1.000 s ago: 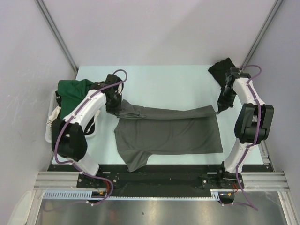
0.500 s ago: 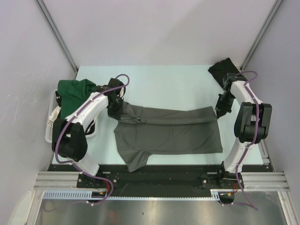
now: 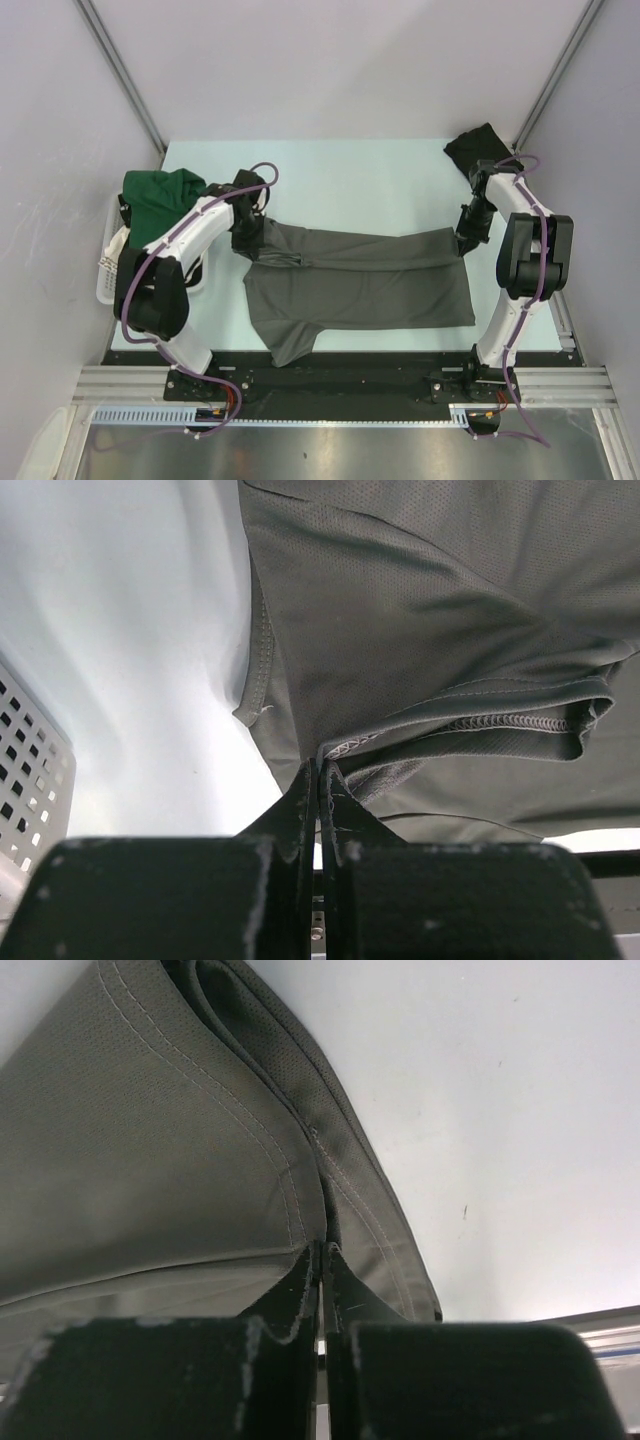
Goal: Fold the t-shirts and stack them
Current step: Fold the flattened tshirt in 1/3 of the way
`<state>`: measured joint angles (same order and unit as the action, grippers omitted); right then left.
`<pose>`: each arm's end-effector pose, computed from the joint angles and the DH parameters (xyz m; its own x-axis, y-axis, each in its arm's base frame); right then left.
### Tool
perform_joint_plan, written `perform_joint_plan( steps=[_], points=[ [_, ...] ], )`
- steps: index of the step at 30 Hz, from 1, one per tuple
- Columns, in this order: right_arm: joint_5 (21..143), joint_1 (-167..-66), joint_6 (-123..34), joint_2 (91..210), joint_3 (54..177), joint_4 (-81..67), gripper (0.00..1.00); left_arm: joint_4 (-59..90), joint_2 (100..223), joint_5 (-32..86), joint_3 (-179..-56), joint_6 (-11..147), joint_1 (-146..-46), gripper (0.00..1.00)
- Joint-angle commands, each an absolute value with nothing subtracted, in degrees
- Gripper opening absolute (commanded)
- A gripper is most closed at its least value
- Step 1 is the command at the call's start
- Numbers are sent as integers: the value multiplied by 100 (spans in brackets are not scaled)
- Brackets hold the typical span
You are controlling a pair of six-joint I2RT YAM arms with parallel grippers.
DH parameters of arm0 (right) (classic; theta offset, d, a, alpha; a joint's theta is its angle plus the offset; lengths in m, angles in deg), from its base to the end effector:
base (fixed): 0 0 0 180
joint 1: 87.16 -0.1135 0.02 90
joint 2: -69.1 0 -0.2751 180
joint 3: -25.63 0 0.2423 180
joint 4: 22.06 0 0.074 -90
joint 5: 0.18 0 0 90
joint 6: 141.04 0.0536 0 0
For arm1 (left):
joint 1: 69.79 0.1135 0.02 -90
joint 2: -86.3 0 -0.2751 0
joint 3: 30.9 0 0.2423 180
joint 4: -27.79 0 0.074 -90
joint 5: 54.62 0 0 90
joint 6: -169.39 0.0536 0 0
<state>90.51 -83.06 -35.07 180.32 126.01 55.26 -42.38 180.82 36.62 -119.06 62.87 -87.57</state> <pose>0.3607 -0.0265 0.1968 -0.9387 0.3431 -0.0342 0.3434 0.9392 -0.0027 0.2977 -0.0942 0.2368 -0.9733 0.0136 -0.2293 0.0248 0.9986 -0.0461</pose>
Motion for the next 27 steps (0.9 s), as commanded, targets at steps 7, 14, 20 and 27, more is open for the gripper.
perform_joint_plan(
  steps=[7,14,20,27],
  points=[
    [9280,-8338,-3478,17932,12531,5749,21,-4297,18016,3380,-11907,6286,-8807,15],
    [9342,-8338,-3434,17765,12540,5776,39,-4473,18051,3450,-11898,6339,-8807,27],
    [9386,-8338,-3407,17686,12715,5819,41,-4561,18087,3529,-12030,6365,-8807,29],
    [9412,-8338,-3478,17817,12724,5916,41,-4552,18218,3529,-12354,6365,-8807,29]
  ],
)
